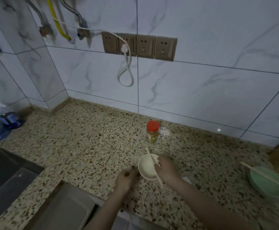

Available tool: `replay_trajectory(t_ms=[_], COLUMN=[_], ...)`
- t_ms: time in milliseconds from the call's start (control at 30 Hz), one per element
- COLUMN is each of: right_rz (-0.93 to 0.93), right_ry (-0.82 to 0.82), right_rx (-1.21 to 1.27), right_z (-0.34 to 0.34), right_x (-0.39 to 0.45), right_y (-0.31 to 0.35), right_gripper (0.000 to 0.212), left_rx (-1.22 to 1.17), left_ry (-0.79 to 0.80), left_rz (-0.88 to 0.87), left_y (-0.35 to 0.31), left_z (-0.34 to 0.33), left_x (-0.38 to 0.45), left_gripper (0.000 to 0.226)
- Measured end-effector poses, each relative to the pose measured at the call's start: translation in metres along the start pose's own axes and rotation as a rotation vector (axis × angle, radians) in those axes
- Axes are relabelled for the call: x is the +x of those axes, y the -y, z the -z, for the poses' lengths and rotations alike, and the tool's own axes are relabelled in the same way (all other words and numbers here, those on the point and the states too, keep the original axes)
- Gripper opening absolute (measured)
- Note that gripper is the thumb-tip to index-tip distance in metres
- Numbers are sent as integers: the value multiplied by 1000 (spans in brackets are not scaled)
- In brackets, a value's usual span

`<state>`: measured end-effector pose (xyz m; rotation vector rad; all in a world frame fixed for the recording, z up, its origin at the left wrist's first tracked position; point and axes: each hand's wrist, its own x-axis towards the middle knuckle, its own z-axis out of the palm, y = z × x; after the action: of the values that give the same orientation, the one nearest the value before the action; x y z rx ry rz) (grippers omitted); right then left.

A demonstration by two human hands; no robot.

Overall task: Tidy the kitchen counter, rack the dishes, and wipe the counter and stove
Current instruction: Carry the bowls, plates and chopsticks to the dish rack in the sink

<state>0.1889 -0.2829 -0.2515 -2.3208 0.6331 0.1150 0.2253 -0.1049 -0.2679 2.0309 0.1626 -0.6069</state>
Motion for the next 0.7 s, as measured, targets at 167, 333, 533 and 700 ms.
replay_trajectory(t_ms=[167,333,533,700], right_rz=[5,-7,60,42], right_ry=[106,158,155,95], right_rx=[-112,-139,-28,225], right_z=[-13,-29,-29,-12], right_x=[34,51,55,50], right_y=[-7,-14,-20,-2], right_gripper=[52,50,28,18], left_rx=[-56,-150,-126,-54], left_ry=[57,68,71,37], left_rz=[-25,22,84,103], left_y=[-2,-7,-12,-9], left_z=[-21,-36,-49,-32], left_x=[14,25,33,26], left_gripper=[1,15,36,36])
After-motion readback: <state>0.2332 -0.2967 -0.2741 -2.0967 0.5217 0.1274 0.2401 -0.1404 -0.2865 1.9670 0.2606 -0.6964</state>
